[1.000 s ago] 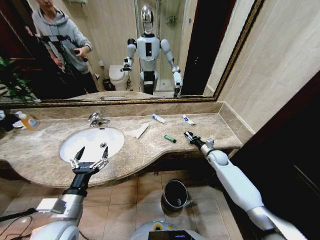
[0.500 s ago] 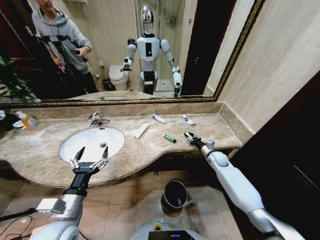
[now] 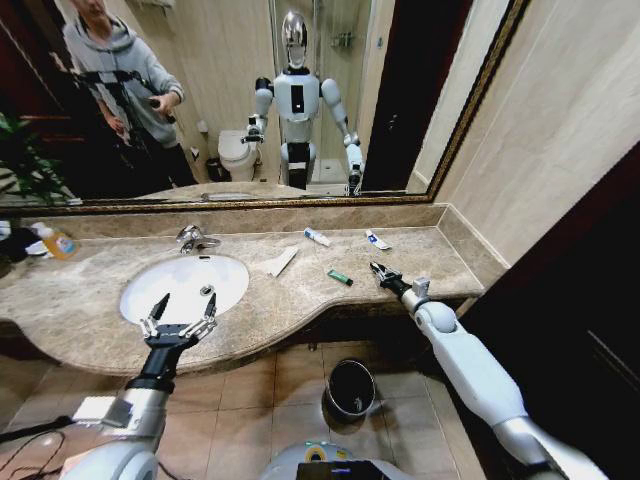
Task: Pick up the trash from the sink and place it in the trash bin.
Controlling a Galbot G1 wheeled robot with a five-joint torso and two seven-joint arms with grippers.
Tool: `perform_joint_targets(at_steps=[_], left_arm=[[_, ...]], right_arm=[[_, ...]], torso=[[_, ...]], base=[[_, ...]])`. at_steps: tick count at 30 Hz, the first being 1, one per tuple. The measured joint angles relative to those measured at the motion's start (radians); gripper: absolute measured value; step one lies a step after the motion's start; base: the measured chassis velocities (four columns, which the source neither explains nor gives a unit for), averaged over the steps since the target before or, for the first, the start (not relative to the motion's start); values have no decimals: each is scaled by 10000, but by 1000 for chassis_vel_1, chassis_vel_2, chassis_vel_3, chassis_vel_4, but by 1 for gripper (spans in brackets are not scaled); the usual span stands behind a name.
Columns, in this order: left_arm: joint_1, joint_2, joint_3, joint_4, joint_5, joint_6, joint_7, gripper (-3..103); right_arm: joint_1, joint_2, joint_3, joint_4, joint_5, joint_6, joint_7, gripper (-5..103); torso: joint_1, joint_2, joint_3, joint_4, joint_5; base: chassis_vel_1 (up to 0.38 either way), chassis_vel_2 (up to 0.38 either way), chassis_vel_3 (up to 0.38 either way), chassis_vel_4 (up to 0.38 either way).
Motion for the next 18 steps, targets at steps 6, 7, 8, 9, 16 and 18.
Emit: perform_joint_targets(at_steps=[6, 7, 8, 9, 16, 18], left_arm=[[1, 0, 0, 0, 0, 0, 0, 100], [0, 0, 0, 0, 0, 0, 0, 100], [1, 0, 0, 0, 0, 0, 0, 100], [1, 0, 0, 0, 0, 0, 0, 100], [1, 0, 0, 0, 0, 0, 0, 100], [0, -1, 0, 0, 0, 0, 0, 100]], right_arm=[[-931, -301, 850, 1295, 329, 28, 208, 16], [-1257, -366, 1032, 1640, 352, 214, 323, 16], [-1548, -420, 1151, 1963, 352, 452, 433, 16], [-1548, -420, 1151, 1963, 352, 452, 433, 16], [-3778, -286, 2128, 4002, 363, 1047, 1392, 16], [-4190, -183, 2225, 4265, 308, 1148, 1546, 16]], torso=[[0, 0, -1, 0, -3], [0, 1, -1, -2, -1], [0, 1, -1, -5, -4], [0, 1, -1, -5, -4], [-1, 2, -1, -1, -3], [-1, 3, -2, -1, -2]], base=[[0, 0, 0, 0], [0, 0, 0, 0], [0, 0, 0, 0], [0, 0, 0, 0], [0, 0, 0, 0], [0, 0, 0, 0]])
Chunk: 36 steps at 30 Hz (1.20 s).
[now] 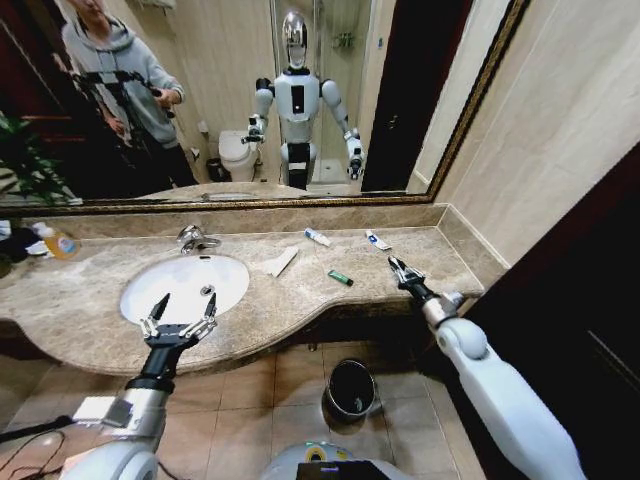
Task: Pick up the trash from the sink and place it in the trash bin.
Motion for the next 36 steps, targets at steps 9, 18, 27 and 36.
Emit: perform_joint_targets(at_steps=[9, 18, 27, 36], left_arm=[[1, 1, 0, 0, 0, 0, 0, 100], [1, 1, 0, 0, 0, 0, 0, 100], [0, 1, -1, 0, 0, 0, 0, 100], [1, 1, 0, 0, 0, 0, 0, 100]], right_arm=[[-2447, 919, 272, 811, -787, 948, 744, 16], [-3567, 1599, -181, -111, -1551, 1508, 692, 16], [-2938, 1990, -970, -2844, -2722, 1830, 218, 16], [-1150, 2770, -1658, -6513, -4064, 2041, -208, 16]], torso=[[-1, 0, 0, 0, 1], [-1, 0, 0, 1, -1], [0, -2, 1, 1, 1], [1, -2, 2, 1, 1]], base=[[0, 0, 0, 0], [0, 0, 0, 0], [0, 0, 0, 0], [0, 0, 0, 0]])
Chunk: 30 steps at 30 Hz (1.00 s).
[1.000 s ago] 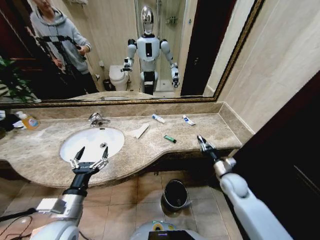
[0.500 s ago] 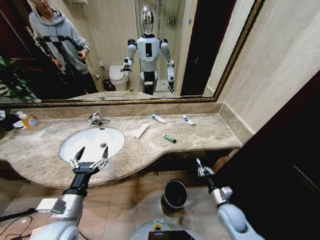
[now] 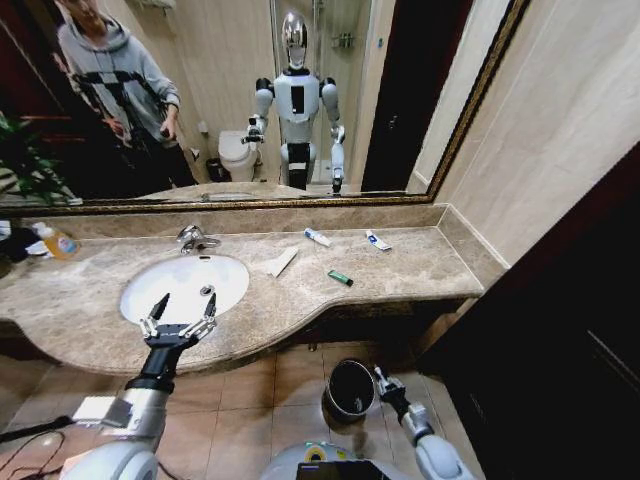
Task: Pick up the trash from the sink and place it in the trash bin.
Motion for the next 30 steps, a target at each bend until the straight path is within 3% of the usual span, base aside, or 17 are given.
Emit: perform_joint_targets(at_steps=[11, 18, 30], left_arm=[[0, 0, 0, 0, 0, 0, 0, 100], [0, 0, 0, 0, 0, 0, 0, 100], [0, 0, 0, 0, 0, 0, 0, 100]], right_arm=[[1277, 884, -355, -2591, -1226, 144, -145, 16], [1519, 1179, -343, -2748, -2011, 93, -147, 16], [1802, 1202, -318, -2893, -2184, 88, -161, 13]], torso=[[0, 0, 0, 0, -2], [0, 0, 0, 0, -2], [0, 0, 0, -1, -2]], base=[[0, 0, 0, 0], [0, 0, 0, 0], [0, 0, 0, 0]])
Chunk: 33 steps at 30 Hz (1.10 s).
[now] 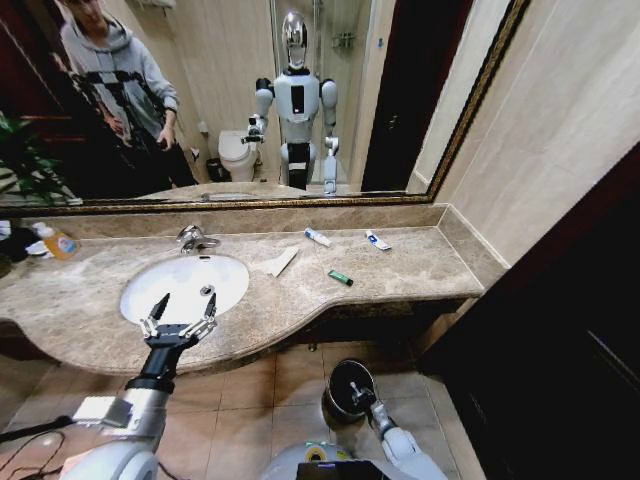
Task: Pick up the trash from the sink and place it in the trash bin.
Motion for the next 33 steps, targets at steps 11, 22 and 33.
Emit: perform_joint_targets(at_steps=[11, 22, 33], left_arm=[[0, 0, 0, 0, 0, 0, 0, 100], [0, -1, 0, 0, 0, 0, 0, 100], [0, 0, 0, 0, 0, 0, 0, 100]], right_arm=[[78, -50, 3, -26, 18, -24, 6, 55], [-69, -107, 4, 58, 33, -14, 13, 93], [-148, -120, 14, 133, 50, 12, 17, 100]], torso=[[0, 0, 0, 0, 1], [0, 0, 0, 0, 1], [0, 0, -1, 0, 1]], base=[[0, 0, 0, 0], [0, 0, 0, 0], [0, 0, 0, 0]])
